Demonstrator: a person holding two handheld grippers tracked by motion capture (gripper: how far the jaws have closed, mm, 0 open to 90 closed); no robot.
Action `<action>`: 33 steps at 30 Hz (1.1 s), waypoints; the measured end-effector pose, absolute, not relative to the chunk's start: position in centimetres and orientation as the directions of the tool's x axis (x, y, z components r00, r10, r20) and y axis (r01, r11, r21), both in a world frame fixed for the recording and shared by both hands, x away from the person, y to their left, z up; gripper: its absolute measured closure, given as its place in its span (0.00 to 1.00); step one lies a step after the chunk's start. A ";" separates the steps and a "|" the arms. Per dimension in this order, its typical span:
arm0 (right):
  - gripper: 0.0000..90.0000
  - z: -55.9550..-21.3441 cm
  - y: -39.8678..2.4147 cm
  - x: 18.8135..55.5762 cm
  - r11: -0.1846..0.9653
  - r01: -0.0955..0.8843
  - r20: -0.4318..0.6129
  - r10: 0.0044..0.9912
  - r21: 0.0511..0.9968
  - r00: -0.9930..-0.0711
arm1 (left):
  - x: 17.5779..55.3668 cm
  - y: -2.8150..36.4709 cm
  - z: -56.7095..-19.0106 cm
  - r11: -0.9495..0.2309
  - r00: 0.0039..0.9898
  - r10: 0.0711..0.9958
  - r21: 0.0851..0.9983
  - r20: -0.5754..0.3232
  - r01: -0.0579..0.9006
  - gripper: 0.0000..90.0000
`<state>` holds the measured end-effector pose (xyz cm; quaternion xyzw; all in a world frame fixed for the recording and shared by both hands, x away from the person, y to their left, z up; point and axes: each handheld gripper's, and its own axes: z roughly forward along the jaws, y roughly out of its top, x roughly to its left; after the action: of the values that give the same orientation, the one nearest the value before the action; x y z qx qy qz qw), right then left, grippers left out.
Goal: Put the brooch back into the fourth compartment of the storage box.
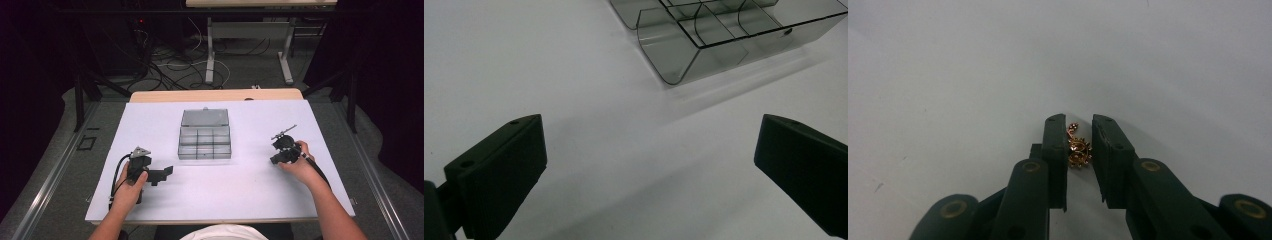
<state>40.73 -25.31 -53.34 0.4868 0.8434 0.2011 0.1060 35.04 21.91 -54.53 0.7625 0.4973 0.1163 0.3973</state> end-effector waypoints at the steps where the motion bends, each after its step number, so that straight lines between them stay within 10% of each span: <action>1: 0.86 -53.3 -25.3 40.7 0.443 0.780 0.022 0.864 0.441 -0.503 | 35.0 21.9 -54.5 -0.190 0.478 0.851 0.721 -0.218 0.666 0.01; 33: 0.87 -52.7 -25.5 40.7 0.402 0.782 0.056 0.874 0.476 -0.483 | 35.0 21.9 -54.5 -0.191 0.480 0.850 0.722 -0.217 0.665 0.01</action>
<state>40.65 -25.47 -52.74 0.4980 0.8312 0.2253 0.1014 35.05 21.92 -54.52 0.7628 0.4966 0.1164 0.3974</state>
